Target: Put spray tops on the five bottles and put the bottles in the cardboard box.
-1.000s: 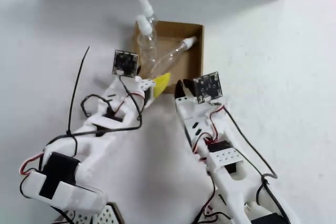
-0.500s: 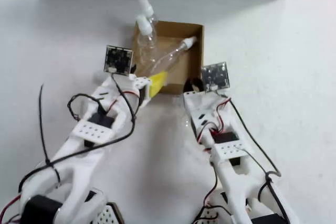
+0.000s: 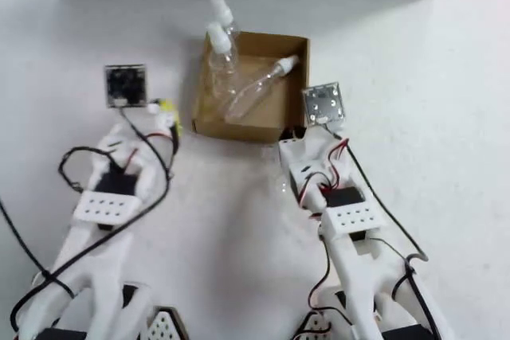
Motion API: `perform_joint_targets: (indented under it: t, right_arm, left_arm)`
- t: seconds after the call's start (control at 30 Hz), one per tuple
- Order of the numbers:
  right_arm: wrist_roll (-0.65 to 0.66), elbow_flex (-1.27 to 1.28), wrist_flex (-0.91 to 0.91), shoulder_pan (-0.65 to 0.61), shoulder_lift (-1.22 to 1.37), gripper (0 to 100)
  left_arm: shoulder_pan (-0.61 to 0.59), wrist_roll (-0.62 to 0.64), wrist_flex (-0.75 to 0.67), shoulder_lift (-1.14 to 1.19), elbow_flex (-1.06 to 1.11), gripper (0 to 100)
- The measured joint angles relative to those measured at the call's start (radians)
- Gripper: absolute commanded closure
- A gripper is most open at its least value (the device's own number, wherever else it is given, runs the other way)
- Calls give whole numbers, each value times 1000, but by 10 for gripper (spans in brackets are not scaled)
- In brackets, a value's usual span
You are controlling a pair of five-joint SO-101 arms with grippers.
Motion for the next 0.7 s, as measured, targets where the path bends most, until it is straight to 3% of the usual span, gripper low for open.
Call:
perform_joint_targets:
  t: [0.17,0.4,0.7]
  right_arm:
    - [0,-89,190,15,-14,981]
    - [0,-215,351,18,-14,982]
    - [-101,-511,519,18,2,982]
  left_arm:
    - [-115,3,97,-6,40,970]
    - [-127,5,94,-8,176,969]
    - [-127,5,-281,-8,368,972]
